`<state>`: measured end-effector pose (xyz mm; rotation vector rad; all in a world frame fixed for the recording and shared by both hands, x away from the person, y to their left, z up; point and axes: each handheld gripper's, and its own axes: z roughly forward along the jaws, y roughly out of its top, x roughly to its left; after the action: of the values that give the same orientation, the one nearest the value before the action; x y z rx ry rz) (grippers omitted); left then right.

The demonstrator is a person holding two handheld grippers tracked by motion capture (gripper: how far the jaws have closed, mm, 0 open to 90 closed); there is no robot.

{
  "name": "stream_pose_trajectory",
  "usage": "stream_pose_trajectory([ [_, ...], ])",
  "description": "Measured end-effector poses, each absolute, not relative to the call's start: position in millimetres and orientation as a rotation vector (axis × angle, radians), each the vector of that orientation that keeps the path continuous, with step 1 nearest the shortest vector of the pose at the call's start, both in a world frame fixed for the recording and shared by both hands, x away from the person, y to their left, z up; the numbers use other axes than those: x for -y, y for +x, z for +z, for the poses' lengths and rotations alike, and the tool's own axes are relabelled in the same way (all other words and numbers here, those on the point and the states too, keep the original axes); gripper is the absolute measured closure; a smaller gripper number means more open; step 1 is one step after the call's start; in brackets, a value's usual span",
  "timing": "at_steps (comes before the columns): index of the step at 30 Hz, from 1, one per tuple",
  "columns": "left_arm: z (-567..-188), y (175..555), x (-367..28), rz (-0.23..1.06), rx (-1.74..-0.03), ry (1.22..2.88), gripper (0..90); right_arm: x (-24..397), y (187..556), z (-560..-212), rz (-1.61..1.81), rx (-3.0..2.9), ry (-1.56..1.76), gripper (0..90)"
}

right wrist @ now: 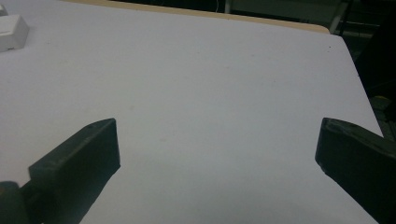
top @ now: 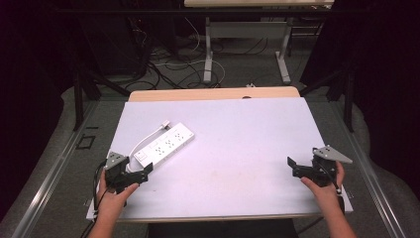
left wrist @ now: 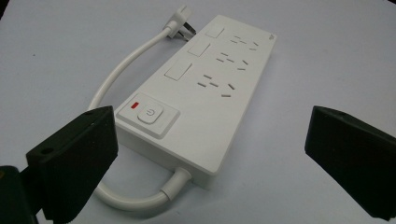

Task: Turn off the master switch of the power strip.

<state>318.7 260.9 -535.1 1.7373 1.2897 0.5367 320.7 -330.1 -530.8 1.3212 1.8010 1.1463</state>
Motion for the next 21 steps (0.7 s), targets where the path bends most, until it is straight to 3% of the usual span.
stream_pose_trajectory([
  [21, -527.4, 317.9, -262.5, 0.556, -1.273, 1.715, 6.4, 326.0, 319.3, -530.9, 1.149, -1.808, 1.261, 0.0],
])
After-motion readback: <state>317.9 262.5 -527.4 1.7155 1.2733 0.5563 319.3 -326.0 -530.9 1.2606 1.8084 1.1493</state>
